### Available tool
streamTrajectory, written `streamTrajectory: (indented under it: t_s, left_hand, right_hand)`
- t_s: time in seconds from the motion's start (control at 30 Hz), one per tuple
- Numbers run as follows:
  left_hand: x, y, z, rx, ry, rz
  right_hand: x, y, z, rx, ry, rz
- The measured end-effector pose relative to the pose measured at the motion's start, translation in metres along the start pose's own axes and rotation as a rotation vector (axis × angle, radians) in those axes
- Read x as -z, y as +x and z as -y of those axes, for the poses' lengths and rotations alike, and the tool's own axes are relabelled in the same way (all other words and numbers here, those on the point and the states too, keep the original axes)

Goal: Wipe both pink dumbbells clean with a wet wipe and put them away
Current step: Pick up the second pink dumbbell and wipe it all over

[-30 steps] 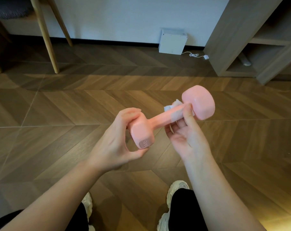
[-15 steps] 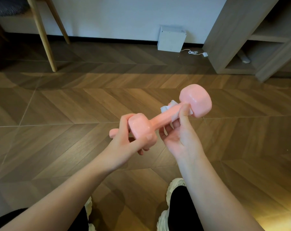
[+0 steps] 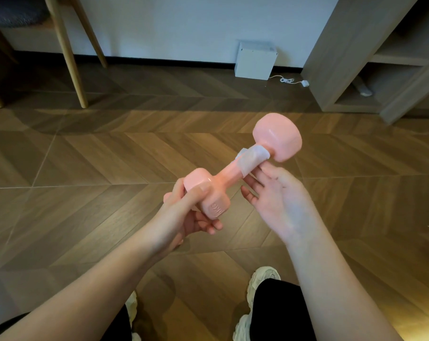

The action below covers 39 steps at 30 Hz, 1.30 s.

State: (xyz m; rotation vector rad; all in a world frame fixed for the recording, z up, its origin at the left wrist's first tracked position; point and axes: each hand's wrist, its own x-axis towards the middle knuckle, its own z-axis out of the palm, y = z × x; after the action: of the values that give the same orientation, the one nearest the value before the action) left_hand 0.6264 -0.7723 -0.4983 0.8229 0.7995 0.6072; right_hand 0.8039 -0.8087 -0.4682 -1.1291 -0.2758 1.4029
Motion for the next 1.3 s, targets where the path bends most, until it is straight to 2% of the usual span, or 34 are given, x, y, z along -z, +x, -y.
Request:
streamTrajectory:
  t_s: [0.27, 0.4, 0.53, 0.8, 0.97, 1.1, 1.2, 1.23, 1.3]
  left_hand:
    - [0.003, -0.005, 0.003, 0.013, 0.026, 0.051]
    - [0.001, -0.003, 0.005, -0.011, 0.065, 0.066]
    - [0.003, -0.001, 0.004, -0.153, 0.292, 0.030]
    - [0.008, -0.001, -0.003, -0.346, 0.590, -0.025]
    - [0.015, -0.002, -0.005, -0.466, 0.758, -0.006]
    - [0.021, 0.001, -0.004, -0.694, 0.944, 0.044]
    - [0.021, 0.003, -0.004, -0.821, 1.009, 0.049]
    - [0.021, 0.003, -0.004, -0.819, 1.014, 0.041]
    - [0.019, 0.002, -0.007, -0.709, 0.948, -0.002]
  right_hand:
    - [-0.001, 0.008, -0.011, 0.030, -0.075, -0.132]
    - [0.001, 0.008, -0.007, 0.075, 0.020, -0.165]
    - [0.002, 0.007, -0.005, 0.096, 0.186, -0.179]
    - [-0.022, -0.006, -0.049, -0.010, -0.044, -0.243]
    - [-0.017, -0.001, -0.031, -0.016, 0.179, -0.296]
    - [-0.006, 0.005, -0.014, 0.014, 0.388, -0.320]
    - [-0.005, 0.005, -0.013, 0.014, 0.432, -0.308]
    - [-0.005, 0.005, -0.014, 0.025, 0.436, -0.300]
    - [-0.007, 0.004, -0.018, 0.062, 0.408, -0.266]
